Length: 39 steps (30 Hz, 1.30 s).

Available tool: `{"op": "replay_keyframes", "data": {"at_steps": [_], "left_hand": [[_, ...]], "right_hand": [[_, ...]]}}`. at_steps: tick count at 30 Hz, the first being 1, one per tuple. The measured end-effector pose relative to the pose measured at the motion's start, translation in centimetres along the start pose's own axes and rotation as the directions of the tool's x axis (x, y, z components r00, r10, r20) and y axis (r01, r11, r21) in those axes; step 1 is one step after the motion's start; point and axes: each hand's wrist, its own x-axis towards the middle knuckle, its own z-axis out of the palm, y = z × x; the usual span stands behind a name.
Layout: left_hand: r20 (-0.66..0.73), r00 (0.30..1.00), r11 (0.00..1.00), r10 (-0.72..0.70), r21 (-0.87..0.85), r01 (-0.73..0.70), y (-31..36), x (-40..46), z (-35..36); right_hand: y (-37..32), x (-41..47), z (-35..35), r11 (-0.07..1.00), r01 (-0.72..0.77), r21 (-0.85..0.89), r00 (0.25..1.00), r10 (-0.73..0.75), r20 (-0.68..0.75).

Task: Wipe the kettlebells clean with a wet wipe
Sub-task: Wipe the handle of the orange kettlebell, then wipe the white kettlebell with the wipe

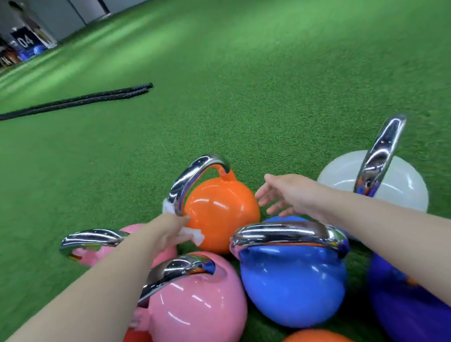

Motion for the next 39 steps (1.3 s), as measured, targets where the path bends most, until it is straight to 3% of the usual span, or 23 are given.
{"op": "replay_keyframes", "data": {"at_steps": [2, 4, 6, 9, 13, 16, 19, 23, 28, 33, 36, 39], "left_hand": [[0.112, 0.993, 0.958, -0.038, -0.279, 0.068, 0.7, -1.7, 0.7], [0.183, 0.982, 0.926, 0.042, -0.375, 0.03, 2.1, -3.9, 1.7], [0.252, 0.95, 0.924, 0.186, -0.374, -0.082, 4.1, -6.7, 2.8], [0.428, 0.829, 0.91, 0.362, -0.354, -0.215, 6.4, -10.2, 4.5], [0.569, 0.686, 0.879, 0.453, -0.413, -0.238, 8.6, -12.7, 7.0], [0.614, 0.645, 0.882, 0.456, -0.41, -0.234, 9.5, -13.7, 8.8], [0.611, 0.643, 0.88, 0.462, -0.407, -0.246, 10.2, -13.8, 10.5], [0.582, 0.648, 0.863, 0.491, -0.423, -0.275, 11.1, -14.0, 13.1], [0.557, 0.639, 0.846, 0.531, -0.385, -0.368, 11.7, -13.6, 16.5], [0.375, 0.667, 0.734, 0.644, -0.548, -0.4, 12.4, -12.1, 19.0], [0.258, 0.698, 0.7, 0.669, -0.535, -0.474, 12.4, -10.8, 19.9], [0.227, 0.695, 0.695, 0.682, -0.497, -0.519, 12.1, -10.1, 20.5]], "right_hand": [[-0.1, 0.1, -0.3, 1.0, 0.0, 0.013, 1.0, 0.0, -0.015], [-0.2, 0.0, -0.6, 1.0, 0.011, 0.01, 1.0, -0.011, -0.022], [-0.2, -0.3, -1.0, 0.999, 0.026, 0.032, 1.0, -0.026, -0.015], [-0.3, -0.9, -1.7, 0.993, 0.042, 0.113, 0.998, -0.047, 0.036], [-0.1, -2.4, -3.3, 0.929, 0.056, 0.366, 0.98, -0.121, 0.157], [0.0, -3.3, -4.8, 0.87, 0.172, 0.463, 0.981, -0.193, -0.001], [-0.1, -4.0, -6.9, 0.861, 0.317, 0.398, 0.947, -0.26, -0.191], [0.6, -5.1, -9.6, 0.892, 0.392, 0.223, 0.893, -0.312, -0.324], [2.2, -6.3, -12.7, 0.935, 0.345, 0.087, 0.86, -0.277, -0.428], [3.1, -7.0, -14.4, 0.952, 0.301, 0.046, 0.868, -0.253, -0.428], [3.6, -7.1, -14.9, 0.959, 0.282, 0.022, 0.858, -0.241, -0.454], [3.7, -6.9, -15.1, 0.964, 0.268, 0.007, 0.839, -0.229, -0.494]]}}
